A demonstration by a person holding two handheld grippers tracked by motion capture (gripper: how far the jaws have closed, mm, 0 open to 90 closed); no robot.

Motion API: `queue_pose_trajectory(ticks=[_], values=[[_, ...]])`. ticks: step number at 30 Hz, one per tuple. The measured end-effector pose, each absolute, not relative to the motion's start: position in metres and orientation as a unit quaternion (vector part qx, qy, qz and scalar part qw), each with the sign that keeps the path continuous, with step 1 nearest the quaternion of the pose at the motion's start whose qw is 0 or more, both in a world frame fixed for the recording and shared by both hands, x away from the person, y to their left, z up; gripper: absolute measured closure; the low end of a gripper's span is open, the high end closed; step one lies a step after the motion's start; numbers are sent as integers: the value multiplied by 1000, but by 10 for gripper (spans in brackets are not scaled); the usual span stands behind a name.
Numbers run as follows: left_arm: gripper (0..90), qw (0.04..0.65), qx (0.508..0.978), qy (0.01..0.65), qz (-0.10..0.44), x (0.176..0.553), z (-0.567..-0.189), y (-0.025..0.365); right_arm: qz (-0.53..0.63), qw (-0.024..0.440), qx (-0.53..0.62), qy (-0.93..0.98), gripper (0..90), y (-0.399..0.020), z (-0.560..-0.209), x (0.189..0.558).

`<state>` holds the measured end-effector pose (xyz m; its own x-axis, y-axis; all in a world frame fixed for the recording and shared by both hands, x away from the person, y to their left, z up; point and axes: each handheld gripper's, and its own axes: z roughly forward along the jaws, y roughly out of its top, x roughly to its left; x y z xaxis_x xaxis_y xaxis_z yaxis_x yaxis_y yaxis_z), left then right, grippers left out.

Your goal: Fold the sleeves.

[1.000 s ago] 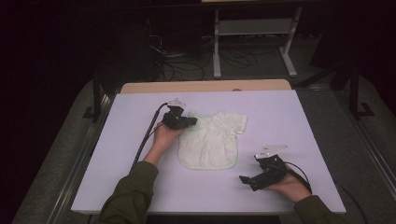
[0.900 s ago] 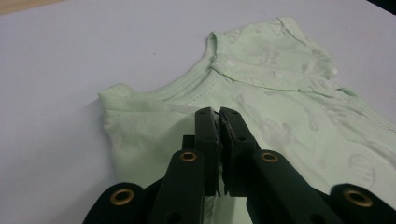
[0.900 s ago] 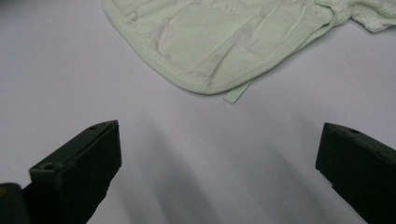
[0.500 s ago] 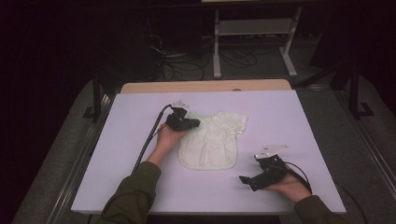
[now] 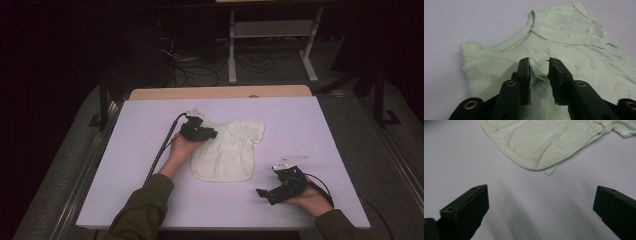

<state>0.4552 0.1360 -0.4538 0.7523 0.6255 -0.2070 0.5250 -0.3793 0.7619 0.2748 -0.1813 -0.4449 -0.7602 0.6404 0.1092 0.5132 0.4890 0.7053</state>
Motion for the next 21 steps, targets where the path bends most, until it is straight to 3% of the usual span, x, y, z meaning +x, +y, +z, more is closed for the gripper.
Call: queue_pose_trajectory(ticks=[21], values=[[356, 439, 830, 339, 56, 454, -443, 155, 378, 85, 335, 859, 0, -181, -445, 274]])
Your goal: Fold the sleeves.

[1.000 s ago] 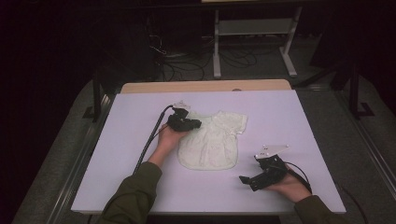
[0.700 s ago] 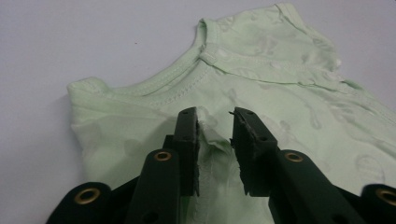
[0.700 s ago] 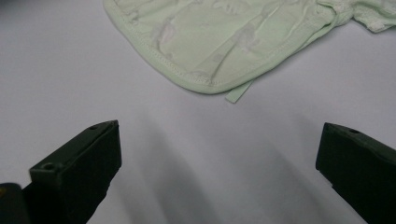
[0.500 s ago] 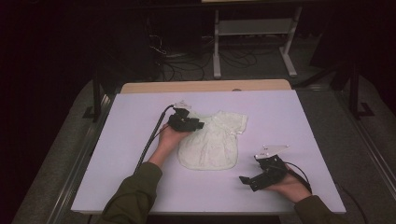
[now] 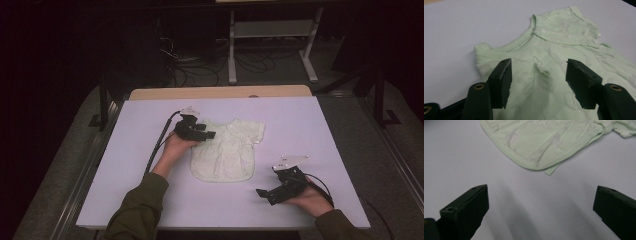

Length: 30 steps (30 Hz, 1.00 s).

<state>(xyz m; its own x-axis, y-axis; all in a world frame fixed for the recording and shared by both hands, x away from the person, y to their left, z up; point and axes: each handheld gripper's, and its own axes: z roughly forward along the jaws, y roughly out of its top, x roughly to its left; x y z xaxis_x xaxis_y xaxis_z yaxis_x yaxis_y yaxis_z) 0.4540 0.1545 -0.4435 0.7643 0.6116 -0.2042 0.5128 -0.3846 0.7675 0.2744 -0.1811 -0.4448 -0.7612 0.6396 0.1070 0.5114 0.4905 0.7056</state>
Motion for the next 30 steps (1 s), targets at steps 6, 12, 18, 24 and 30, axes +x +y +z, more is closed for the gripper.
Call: queue_pose_trajectory(ticks=[6, 12, 18, 24, 30], values=[[280, 430, 839, 327, 67, 451, -444, 159, 376, 86, 335, 860, 0, -181, -445, 274], [151, 417, 847, 322, 73, 447, -440, 161, 377, 86, 334, 860, 0, -181, -445, 274], [144, 405, 850, 325, 86, 444, -437, 161, 377, 86, 334, 859, 0, -181, -444, 274], [132, 402, 856, 312, 94, 438, -433, 161, 377, 86, 334, 859, 0, -181, -444, 274], [132, 391, 860, 310, 106, 430, -428, 165, 378, 87, 334, 859, 0, -182, -444, 274]])
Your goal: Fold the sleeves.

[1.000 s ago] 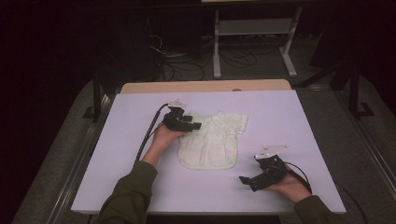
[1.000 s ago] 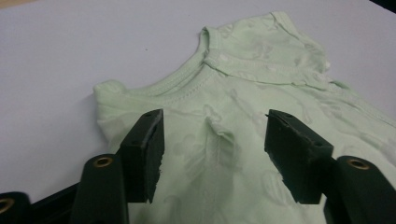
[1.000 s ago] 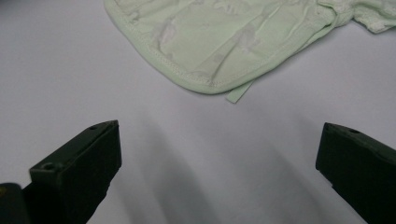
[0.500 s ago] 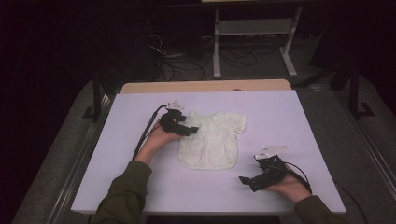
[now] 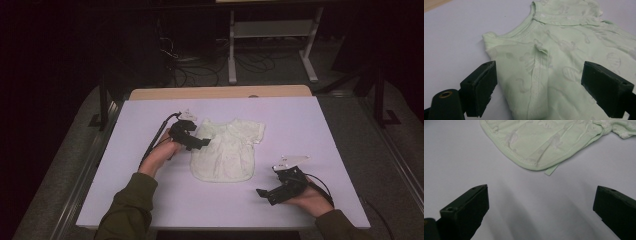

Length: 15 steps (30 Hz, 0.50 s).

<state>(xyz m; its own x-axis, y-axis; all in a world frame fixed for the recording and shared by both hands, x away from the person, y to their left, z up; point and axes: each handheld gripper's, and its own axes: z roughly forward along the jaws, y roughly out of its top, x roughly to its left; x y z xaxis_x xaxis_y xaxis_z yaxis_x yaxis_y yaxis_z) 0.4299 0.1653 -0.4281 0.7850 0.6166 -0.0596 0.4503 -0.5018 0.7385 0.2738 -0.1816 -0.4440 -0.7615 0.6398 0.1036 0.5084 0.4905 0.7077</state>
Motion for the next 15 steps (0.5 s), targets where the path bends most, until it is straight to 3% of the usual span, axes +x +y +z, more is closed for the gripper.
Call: queue_pose_trajectory(ticks=[15], values=[[133, 395, 851, 322, 125, 402, -419, 196, 378, 87, 333, 860, 0, -181, -444, 274]])
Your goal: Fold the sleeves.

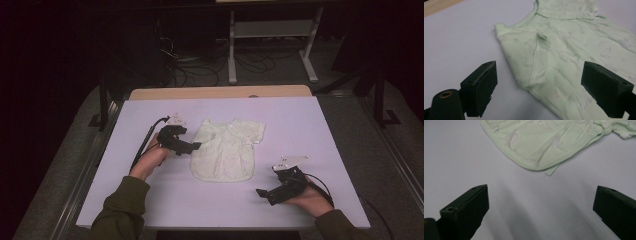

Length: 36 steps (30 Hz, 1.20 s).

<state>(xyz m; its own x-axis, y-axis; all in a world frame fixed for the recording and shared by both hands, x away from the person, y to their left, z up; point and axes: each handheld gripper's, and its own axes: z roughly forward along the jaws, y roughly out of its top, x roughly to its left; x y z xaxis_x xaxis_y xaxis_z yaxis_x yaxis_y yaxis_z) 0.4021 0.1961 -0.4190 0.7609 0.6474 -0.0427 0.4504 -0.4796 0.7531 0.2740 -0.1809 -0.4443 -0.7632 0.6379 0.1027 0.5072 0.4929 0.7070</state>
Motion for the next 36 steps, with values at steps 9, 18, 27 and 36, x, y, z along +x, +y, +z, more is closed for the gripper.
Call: queue_pose_trajectory(ticks=[9, 18, 27, 36], values=[[134, 403, 842, 334, 129, 389, -418, 212, 378, 87, 334, 859, 0, -181, -444, 274], [135, 401, 841, 336, 135, 375, -421, 222, 378, 87, 333, 860, 0, -181, -444, 274], [136, 399, 842, 336, 140, 358, -425, 229, 378, 88, 334, 859, 0, -181, -444, 274], [137, 407, 835, 344, 138, 334, -429, 240, 378, 90, 334, 859, 0, -181, -444, 274]])
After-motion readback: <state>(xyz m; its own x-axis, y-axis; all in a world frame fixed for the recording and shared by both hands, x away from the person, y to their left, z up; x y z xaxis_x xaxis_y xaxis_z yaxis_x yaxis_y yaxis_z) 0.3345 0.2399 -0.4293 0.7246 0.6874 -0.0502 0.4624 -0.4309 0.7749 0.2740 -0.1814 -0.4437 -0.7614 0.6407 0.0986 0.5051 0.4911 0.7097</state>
